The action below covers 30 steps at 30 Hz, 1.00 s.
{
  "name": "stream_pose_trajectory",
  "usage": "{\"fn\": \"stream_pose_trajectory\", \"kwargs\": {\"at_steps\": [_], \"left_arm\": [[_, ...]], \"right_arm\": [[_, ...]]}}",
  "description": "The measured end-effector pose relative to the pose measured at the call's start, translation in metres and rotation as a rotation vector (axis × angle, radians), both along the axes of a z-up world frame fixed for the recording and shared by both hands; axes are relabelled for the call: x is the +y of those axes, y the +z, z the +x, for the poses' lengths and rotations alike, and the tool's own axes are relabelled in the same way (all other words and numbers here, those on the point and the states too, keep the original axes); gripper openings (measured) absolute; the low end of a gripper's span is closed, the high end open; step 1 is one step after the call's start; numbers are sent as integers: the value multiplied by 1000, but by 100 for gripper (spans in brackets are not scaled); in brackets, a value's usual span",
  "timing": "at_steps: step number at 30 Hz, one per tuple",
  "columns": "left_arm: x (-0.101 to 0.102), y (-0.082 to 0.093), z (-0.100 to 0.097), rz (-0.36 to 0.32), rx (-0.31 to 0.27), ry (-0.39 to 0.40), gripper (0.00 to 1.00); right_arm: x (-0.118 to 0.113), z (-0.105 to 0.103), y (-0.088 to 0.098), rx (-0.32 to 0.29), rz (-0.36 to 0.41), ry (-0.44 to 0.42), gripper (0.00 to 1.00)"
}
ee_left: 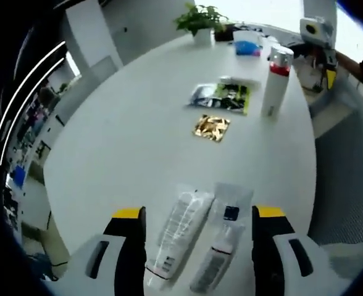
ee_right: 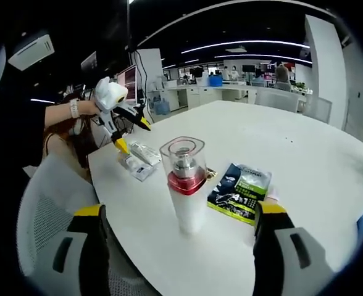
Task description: Arrange the skincare products in the storage area until every visible bottle or jar stands upright without overlapping.
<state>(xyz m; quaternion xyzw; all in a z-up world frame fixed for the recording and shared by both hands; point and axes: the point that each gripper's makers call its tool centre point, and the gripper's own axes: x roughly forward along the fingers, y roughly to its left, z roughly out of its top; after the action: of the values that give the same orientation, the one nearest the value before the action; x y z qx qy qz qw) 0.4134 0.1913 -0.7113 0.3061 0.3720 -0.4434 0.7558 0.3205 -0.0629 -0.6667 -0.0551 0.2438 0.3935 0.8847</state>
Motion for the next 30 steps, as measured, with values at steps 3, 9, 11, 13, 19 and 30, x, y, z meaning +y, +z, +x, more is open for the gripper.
{"fn": "stream_pose_trajectory", "kwargs": {"at_steps": [3,9,11,13,19,30], "left_arm": [[2,-6,2,20,20,-17,54],[10,-19,6,100,40,-68,50],[12,-22,7,127,40,-97,47],[13,-27,8,140,50,-112,46],[21,-40,12,213,76,-149,42],[24,-58,15,251,125,-155,38]], "right_arm": [[-1,1,1,0,9,-10,99],[-3,0,-3,3,-17,-8,99],[-2,0,-4,7,-18,-7,99],[-1,0,-5,9,-15,-6,99],[-3,-1,-10,19,-34,-8,99],[-4,0,-14,33,-23,-19,99]]}}
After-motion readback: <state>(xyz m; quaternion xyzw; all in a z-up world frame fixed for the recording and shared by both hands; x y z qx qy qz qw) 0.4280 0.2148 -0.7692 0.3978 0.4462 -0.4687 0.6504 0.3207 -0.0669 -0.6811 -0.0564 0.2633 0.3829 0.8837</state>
